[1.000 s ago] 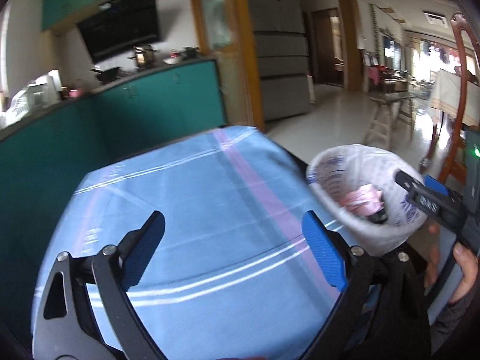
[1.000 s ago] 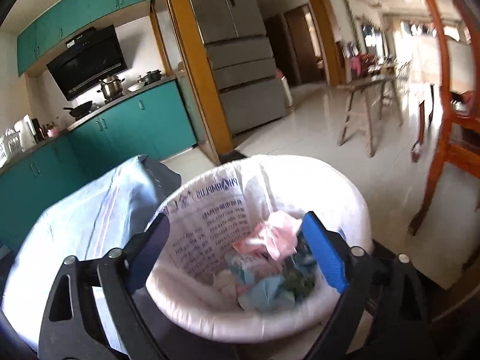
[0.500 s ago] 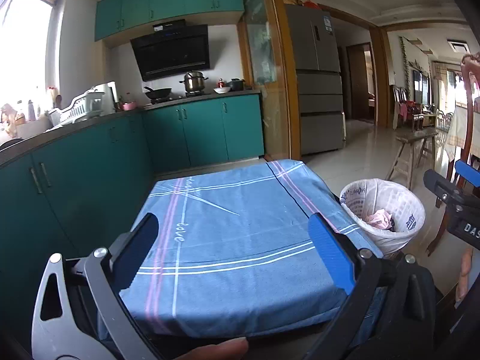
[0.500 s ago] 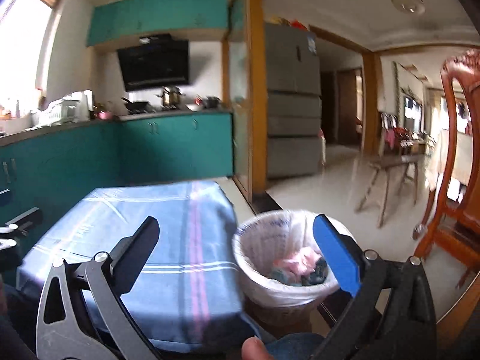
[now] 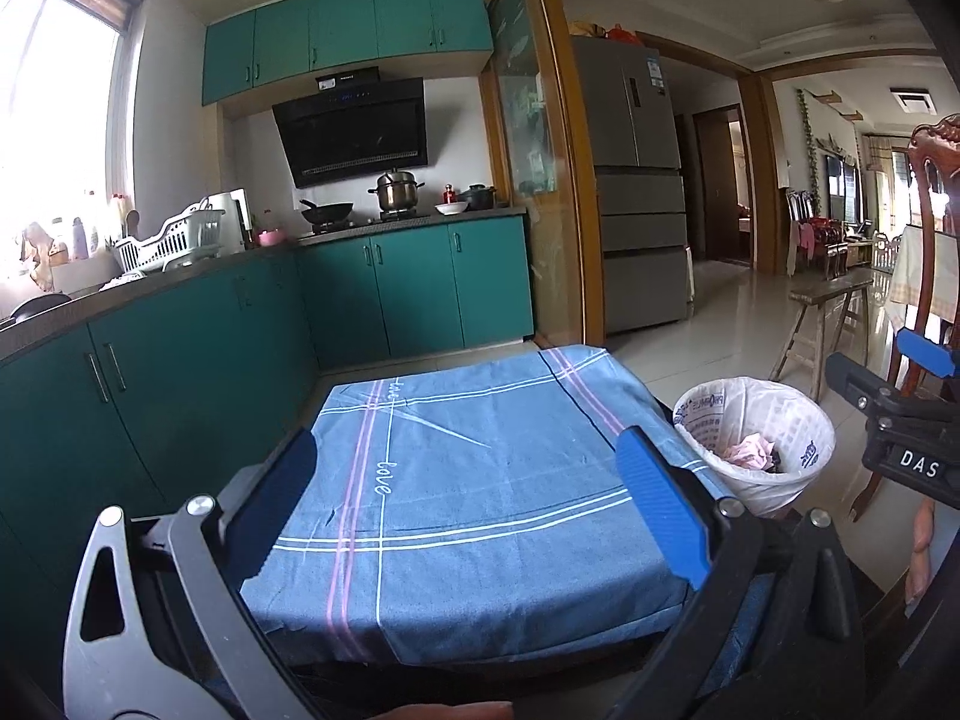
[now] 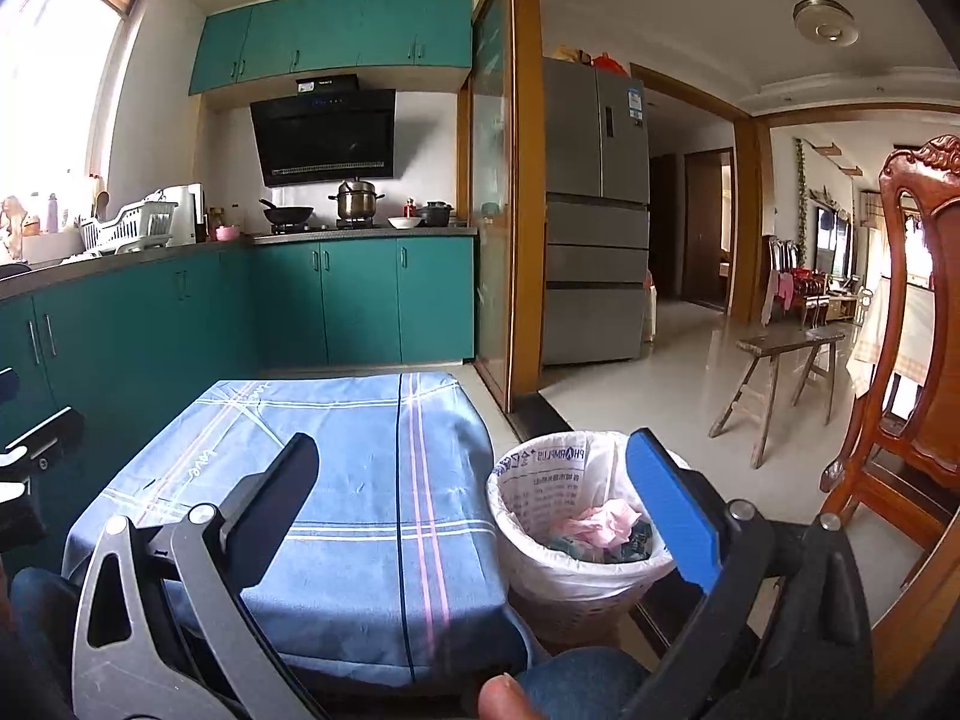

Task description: Collect trash

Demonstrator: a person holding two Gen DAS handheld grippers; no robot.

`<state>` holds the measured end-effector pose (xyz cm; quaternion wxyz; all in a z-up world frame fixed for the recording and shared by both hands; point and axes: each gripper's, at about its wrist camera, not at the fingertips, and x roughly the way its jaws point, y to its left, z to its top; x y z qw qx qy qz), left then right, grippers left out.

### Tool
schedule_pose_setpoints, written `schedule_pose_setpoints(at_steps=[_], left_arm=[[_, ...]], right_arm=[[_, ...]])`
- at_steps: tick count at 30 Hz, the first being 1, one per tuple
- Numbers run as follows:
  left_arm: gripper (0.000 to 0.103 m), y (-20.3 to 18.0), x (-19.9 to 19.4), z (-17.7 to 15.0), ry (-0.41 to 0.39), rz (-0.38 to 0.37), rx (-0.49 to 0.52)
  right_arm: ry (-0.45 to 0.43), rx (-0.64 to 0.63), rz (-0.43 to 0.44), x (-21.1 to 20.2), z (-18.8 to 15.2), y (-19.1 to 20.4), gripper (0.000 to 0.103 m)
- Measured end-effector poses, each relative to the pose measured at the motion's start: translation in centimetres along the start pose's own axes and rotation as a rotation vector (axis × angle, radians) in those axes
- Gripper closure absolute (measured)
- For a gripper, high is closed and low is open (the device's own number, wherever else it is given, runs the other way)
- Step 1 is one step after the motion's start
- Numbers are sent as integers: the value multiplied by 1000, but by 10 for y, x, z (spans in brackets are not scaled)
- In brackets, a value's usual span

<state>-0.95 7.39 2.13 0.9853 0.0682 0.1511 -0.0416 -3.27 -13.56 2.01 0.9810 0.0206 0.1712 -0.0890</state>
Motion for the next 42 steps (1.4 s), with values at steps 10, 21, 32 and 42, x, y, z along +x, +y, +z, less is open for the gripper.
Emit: schedule_pose_setpoints(at_steps=[10, 21, 32, 42], left_arm=[[3, -1, -9, 2, -21, -16, -7], [3, 0, -9, 1, -12, -15, -7], [3, -3, -8, 1, -17, -19, 2], [3, -5, -6, -1, -8, -24, 4]], right_arm=[[-41, -10, 2, -18, 5, 5, 3], [-58, -21, -5, -22, 6, 8, 3], [-66, -18, -9, -26, 7, 6, 3], [-60, -15, -10, -23, 5, 5, 3]])
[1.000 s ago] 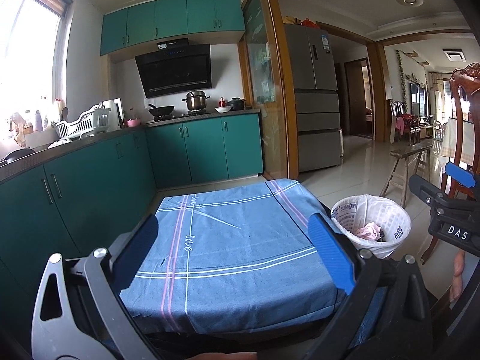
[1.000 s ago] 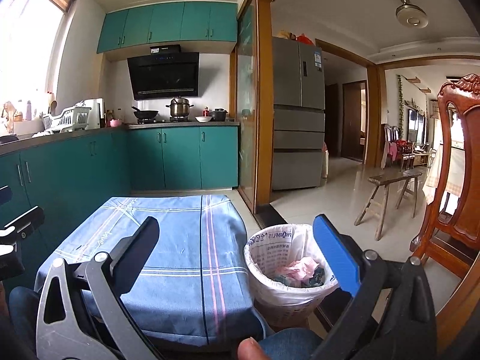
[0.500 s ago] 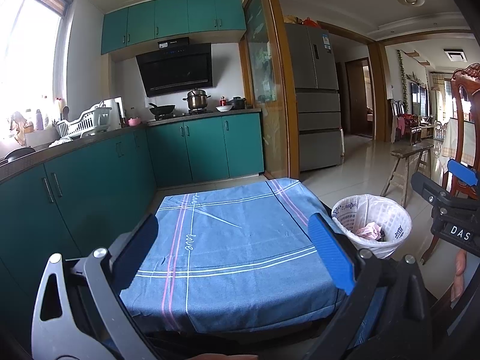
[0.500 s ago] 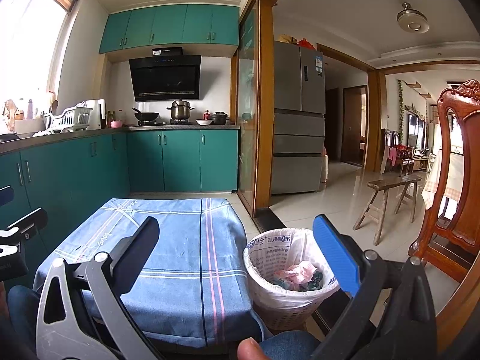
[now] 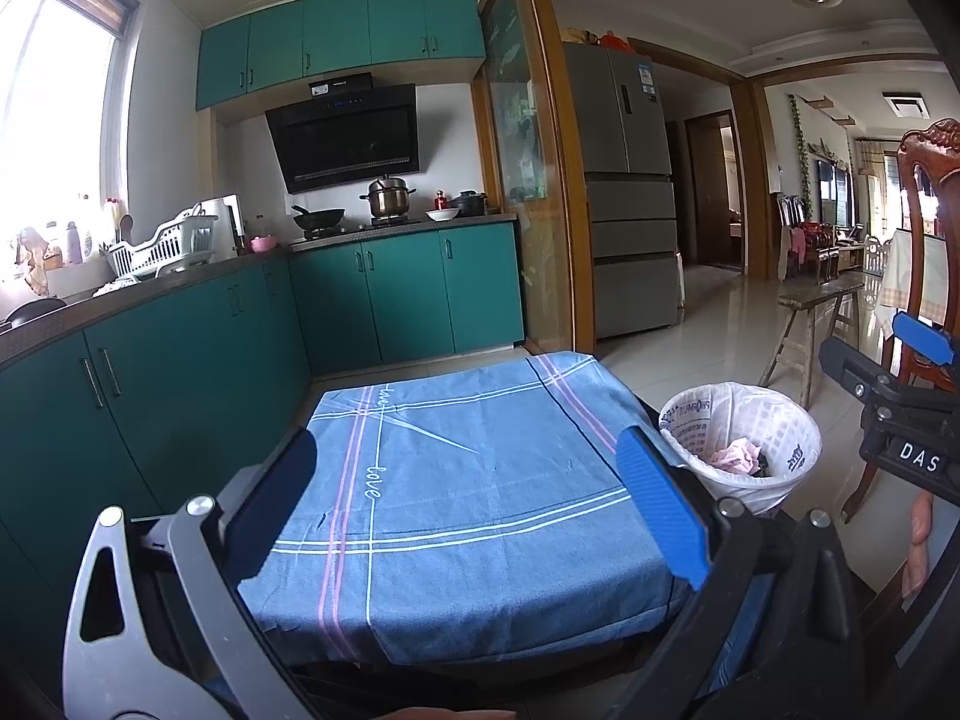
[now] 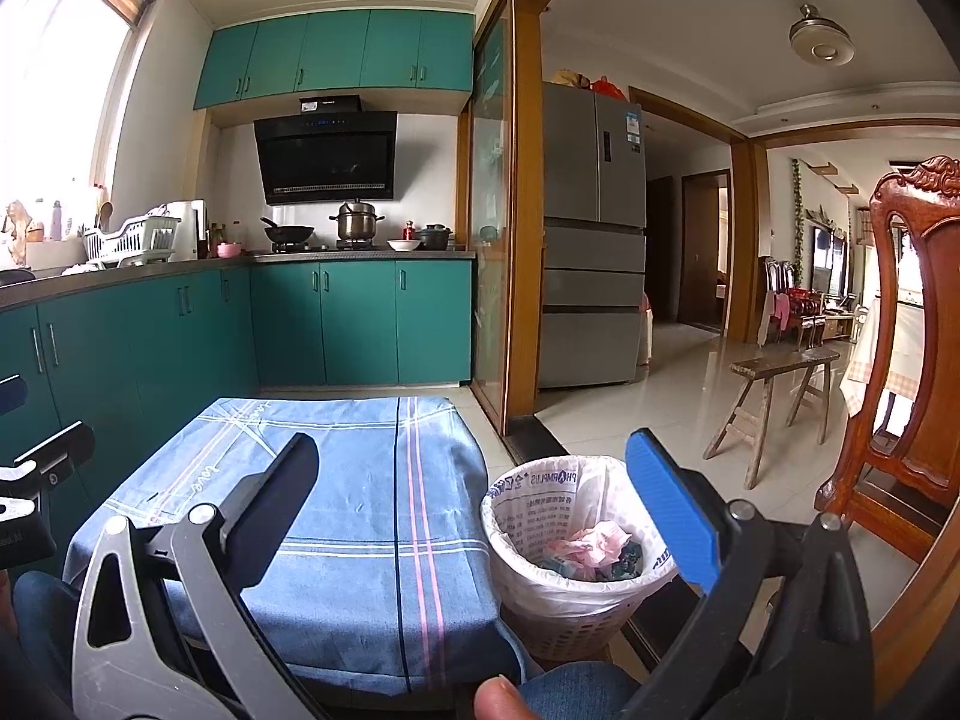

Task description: Collect trash

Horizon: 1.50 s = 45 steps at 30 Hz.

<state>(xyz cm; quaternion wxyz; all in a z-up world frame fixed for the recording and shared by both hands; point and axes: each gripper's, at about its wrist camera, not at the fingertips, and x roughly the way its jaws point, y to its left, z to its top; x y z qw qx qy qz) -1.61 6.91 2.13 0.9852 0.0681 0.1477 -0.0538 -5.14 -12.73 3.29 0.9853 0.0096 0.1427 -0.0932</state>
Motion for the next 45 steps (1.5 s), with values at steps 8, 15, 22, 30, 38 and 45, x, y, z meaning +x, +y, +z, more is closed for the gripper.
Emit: schedule_pose_setpoints(at_steps=[8, 15, 22, 30, 38, 45], left_arm=[[3, 0, 1, 0, 5, -2, 0], [3, -2, 3, -2, 9, -5, 1], [3, -3, 4, -4, 13, -5, 4], [3, -6, 7, -6, 21, -12, 10], [3, -7, 7, -6, 22, -14, 9], [3, -8, 11, -12, 35, -15, -3]], right_arm=[[9, 1, -1, 3, -4, -3, 3], [13, 4, -2, 5, -8, -5, 3], [15, 5, -1, 7, -9, -5, 3], [24, 8, 0, 8, -10, -6, 3], [27, 9, 0, 9, -11, -5, 3], [38, 8, 1, 13, -14, -5, 3]])
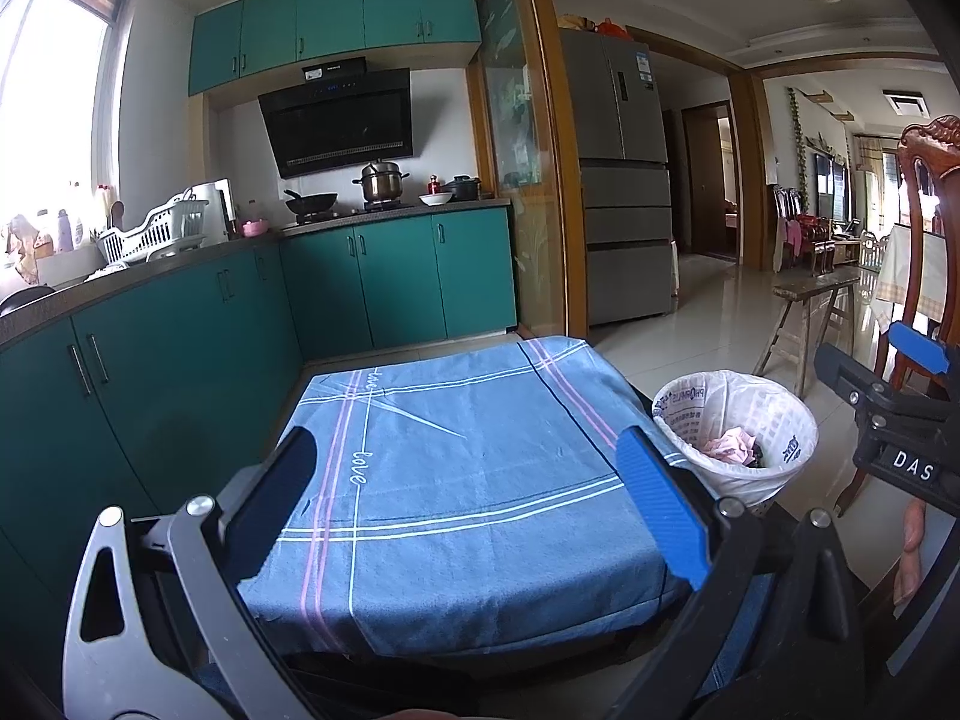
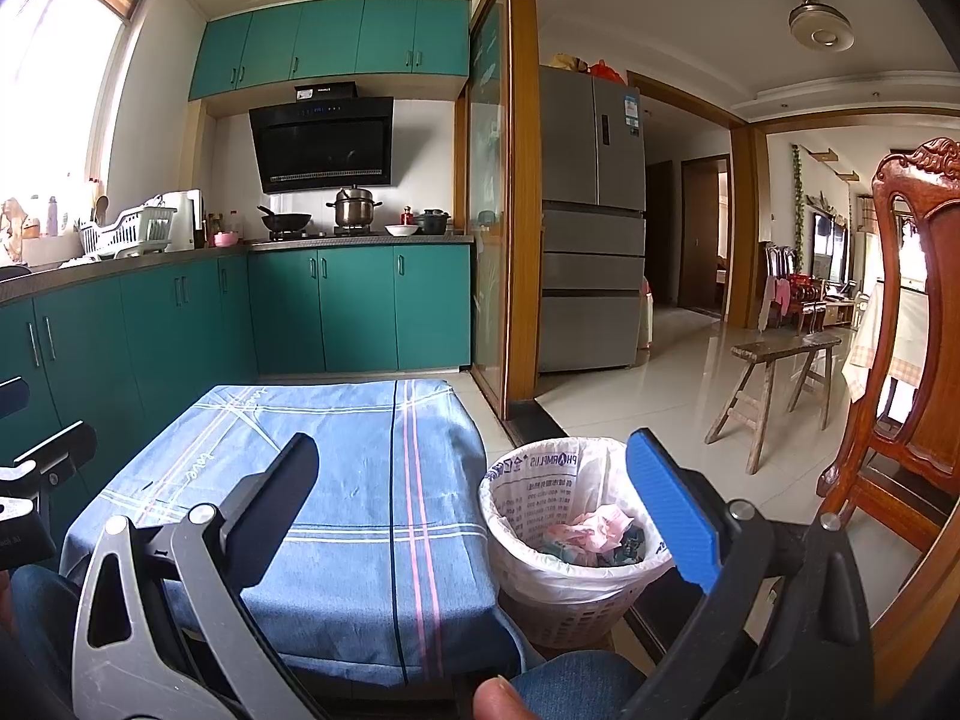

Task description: Collect trash

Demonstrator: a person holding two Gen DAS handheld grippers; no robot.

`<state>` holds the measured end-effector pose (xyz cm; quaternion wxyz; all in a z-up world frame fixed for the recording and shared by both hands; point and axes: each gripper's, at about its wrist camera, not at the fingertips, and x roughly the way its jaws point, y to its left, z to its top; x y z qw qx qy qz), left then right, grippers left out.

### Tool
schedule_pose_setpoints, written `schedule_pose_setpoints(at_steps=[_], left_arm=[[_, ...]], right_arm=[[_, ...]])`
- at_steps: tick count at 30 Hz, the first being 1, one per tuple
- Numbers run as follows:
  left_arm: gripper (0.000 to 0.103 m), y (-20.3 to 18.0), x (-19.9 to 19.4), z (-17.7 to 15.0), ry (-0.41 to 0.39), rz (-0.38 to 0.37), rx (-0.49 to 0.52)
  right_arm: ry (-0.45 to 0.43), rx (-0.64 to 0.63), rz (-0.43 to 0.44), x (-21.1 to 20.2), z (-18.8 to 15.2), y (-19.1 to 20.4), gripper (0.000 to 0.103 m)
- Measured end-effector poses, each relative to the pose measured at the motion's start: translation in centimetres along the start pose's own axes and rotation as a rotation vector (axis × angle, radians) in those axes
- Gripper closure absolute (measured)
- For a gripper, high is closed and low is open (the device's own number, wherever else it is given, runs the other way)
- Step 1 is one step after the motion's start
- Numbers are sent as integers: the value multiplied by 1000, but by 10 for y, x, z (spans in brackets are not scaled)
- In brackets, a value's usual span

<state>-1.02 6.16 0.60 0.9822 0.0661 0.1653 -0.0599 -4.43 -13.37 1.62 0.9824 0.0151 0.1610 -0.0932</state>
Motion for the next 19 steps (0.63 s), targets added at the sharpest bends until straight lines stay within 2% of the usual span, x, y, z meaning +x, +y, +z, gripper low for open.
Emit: schedule_pose_setpoints(at_steps=[9, 14, 19], left_arm=[[3, 1, 10, -2, 19, 3, -7], [3, 7, 24, -6, 70, 5, -47], [3, 11, 45, -11, 120, 53, -45]], right_arm=[[24, 1, 2, 9, -4, 0, 3], [44, 6, 8, 14, -7, -1, 3], [54, 9, 31, 16, -6, 0, 3]])
